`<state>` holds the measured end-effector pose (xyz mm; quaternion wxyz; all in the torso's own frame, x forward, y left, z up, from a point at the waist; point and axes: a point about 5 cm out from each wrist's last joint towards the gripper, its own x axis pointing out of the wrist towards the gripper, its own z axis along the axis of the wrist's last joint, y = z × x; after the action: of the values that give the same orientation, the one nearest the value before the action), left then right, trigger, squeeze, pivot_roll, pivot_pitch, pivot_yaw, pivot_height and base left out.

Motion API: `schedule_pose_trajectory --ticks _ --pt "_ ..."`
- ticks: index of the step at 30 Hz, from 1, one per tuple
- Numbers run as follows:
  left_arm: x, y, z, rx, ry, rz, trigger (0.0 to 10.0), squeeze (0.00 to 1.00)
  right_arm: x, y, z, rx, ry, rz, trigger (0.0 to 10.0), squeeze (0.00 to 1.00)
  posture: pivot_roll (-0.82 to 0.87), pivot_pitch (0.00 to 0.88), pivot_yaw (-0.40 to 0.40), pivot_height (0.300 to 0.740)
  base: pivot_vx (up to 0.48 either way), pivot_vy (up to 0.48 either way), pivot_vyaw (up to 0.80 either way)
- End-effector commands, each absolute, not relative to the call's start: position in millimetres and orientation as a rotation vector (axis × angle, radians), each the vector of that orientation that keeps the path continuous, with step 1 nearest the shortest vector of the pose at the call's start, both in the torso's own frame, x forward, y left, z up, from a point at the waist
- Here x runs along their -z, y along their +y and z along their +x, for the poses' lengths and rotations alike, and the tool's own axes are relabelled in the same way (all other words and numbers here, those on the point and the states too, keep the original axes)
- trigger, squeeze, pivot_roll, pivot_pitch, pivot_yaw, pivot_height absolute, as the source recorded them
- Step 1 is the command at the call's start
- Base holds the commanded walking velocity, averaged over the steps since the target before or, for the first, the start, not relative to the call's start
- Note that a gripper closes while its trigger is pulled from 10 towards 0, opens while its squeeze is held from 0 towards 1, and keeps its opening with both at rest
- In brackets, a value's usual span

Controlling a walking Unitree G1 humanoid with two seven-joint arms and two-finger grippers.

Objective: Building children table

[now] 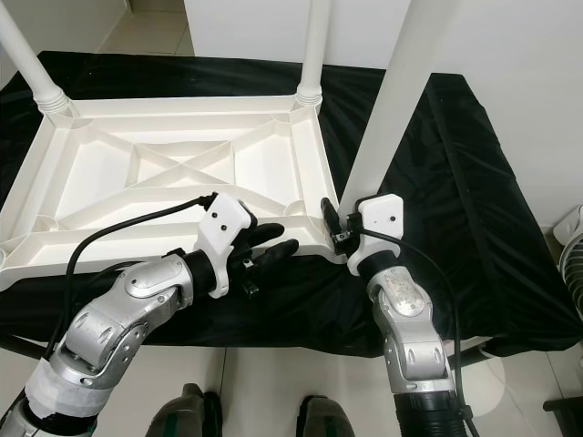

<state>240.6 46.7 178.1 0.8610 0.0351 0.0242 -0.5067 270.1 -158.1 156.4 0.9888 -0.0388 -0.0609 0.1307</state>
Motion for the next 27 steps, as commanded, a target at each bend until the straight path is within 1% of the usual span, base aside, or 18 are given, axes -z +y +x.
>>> schedule_pose_trajectory --ticks 1,15,23,27 --pt "-181.0 44.4 237.4 1.122 0.046 0.082 10.0 0.0 -131.1 -171.0 269.7 -0.185 0.021 0.012 10.0 0.0 -0.03 0.117 0.029 0.74 0.0 0.0 0.0" --pt "-182.4 43.0 236.6 1.125 0.041 0.078 10.0 0.0 -130.6 -177.7 274.3 -0.135 0.055 0.07 10.0 0.0 -0.03 0.117 0.024 0.74 0.0 0.0 0.0" --pt "-182.4 43.5 237.4 1.123 0.041 0.079 10.0 0.0 -131.4 -176.9 275.7 -0.136 0.054 0.065 10.0 0.0 -0.03 0.115 0.025 0.74 0.0 0.0 0.0" --pt "-182.3 42.9 237.5 1.123 0.042 0.077 10.0 0.0 -134.5 -175.9 276.2 -0.108 0.012 0.036 10.0 0.0 -0.03 0.113 0.026 0.74 0.0 0.0 0.0"
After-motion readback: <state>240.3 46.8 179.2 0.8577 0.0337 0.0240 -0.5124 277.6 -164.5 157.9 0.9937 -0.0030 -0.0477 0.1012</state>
